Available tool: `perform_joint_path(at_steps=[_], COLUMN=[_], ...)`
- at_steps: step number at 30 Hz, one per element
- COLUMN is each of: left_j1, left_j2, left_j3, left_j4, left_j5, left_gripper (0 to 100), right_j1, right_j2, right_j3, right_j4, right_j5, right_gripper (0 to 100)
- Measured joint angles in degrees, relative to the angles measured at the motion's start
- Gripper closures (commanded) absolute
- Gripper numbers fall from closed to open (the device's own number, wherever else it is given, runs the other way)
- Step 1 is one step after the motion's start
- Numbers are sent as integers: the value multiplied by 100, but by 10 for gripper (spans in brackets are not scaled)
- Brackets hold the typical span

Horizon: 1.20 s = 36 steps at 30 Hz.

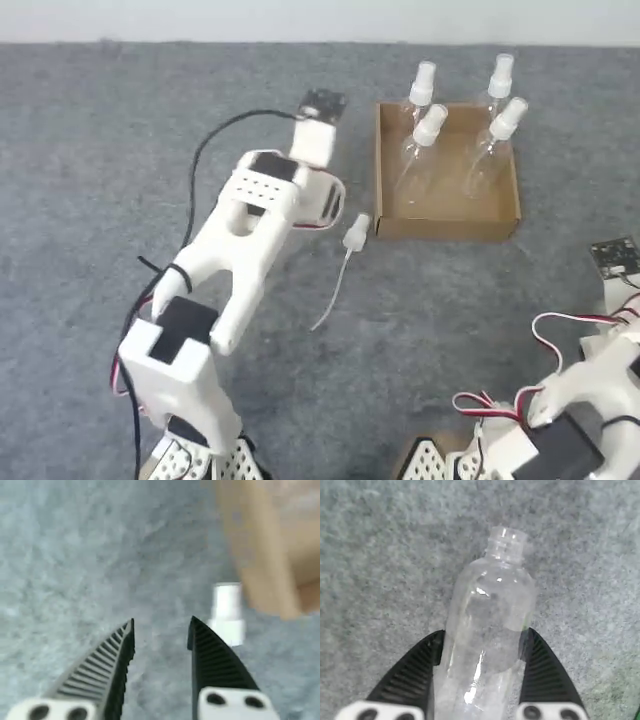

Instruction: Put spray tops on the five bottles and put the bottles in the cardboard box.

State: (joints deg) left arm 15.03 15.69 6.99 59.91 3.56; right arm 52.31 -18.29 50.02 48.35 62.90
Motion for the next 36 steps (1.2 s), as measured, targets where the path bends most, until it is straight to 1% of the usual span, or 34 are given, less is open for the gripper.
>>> perform_joint_path(at_steps=[6,13,19,24,25,28,32,36], left_j1=[598,651,369,-18,-79,-149,-149,-141], left_j2=[-35,659,862,862,862,862,853,466], left_j3=[-26,-26,-26,-26,-26,-26,44,721], left_j4=[26,-176,-176,-176,-176,-62,360,369], left_j5=[-26,0,-53,-343,-396,-668,-1002,-1037], left_gripper=[840,840,855,985,993,991,991,991], right_j1=[0,0,0,0,0,0,0,0], right_j2=[0,0,0,0,0,0,0,0], right_j3=[0,0,0,0,0,0,0,0], right_j4=[0,0,0,0,0,0,0,-26], right_j5=[0,0,0,0,0,0,0,0], right_gripper=[924,924,924,924,924,924,924,924])
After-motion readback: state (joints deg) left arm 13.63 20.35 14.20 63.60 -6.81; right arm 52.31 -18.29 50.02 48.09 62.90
